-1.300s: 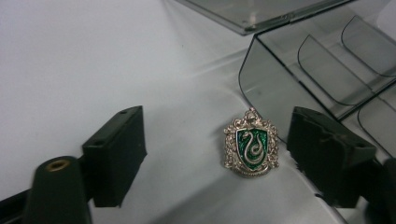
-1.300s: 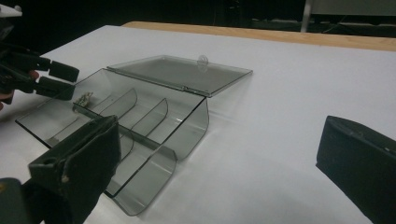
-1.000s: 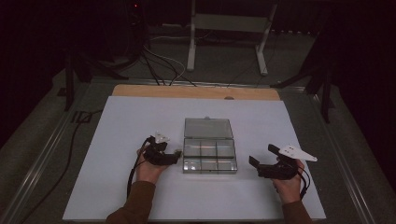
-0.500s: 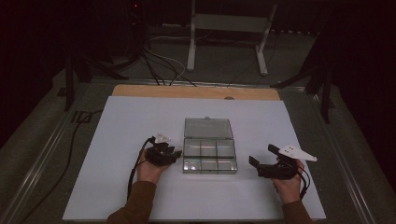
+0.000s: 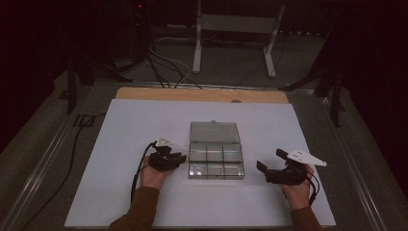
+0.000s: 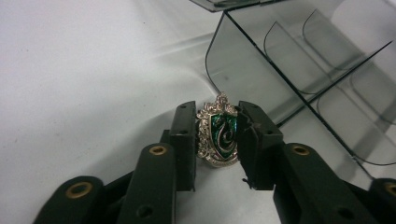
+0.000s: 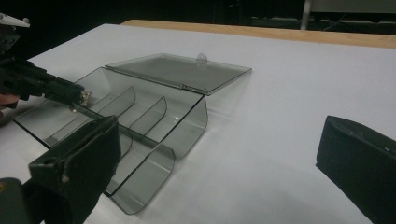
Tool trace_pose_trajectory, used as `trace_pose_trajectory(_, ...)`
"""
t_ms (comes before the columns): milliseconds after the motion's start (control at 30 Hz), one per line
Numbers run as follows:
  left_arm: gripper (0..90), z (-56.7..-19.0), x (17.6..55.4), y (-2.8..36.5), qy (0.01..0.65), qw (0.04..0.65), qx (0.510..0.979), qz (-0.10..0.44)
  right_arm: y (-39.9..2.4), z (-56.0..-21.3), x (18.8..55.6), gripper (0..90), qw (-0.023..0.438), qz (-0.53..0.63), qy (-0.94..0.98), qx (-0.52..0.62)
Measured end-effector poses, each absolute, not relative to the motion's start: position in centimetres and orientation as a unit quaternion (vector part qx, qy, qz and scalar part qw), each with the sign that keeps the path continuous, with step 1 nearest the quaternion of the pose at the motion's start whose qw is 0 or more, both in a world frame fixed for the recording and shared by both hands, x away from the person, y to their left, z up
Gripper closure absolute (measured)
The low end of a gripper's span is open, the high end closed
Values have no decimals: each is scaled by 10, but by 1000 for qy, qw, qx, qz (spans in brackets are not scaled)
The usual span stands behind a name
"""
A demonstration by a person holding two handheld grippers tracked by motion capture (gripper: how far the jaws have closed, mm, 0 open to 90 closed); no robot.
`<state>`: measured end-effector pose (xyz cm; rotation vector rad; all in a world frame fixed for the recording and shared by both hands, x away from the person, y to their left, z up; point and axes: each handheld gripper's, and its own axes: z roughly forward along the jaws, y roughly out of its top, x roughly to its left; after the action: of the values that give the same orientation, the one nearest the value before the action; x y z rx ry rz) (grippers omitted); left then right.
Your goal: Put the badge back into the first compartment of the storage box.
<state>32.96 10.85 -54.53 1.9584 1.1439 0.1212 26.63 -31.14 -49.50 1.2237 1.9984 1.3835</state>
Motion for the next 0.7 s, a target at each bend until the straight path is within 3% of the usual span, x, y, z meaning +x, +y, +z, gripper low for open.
trace_pose_trajectory(367, 825, -541, 325, 110, 445, 456, 771, 23, -311, -496, 267, 0, 208, 496, 719, 440)
trace_pose_trajectory(700, 865, -542, 326, 108, 444, 440, 780, 27, -310, -496, 267, 0, 207, 495, 721, 439)
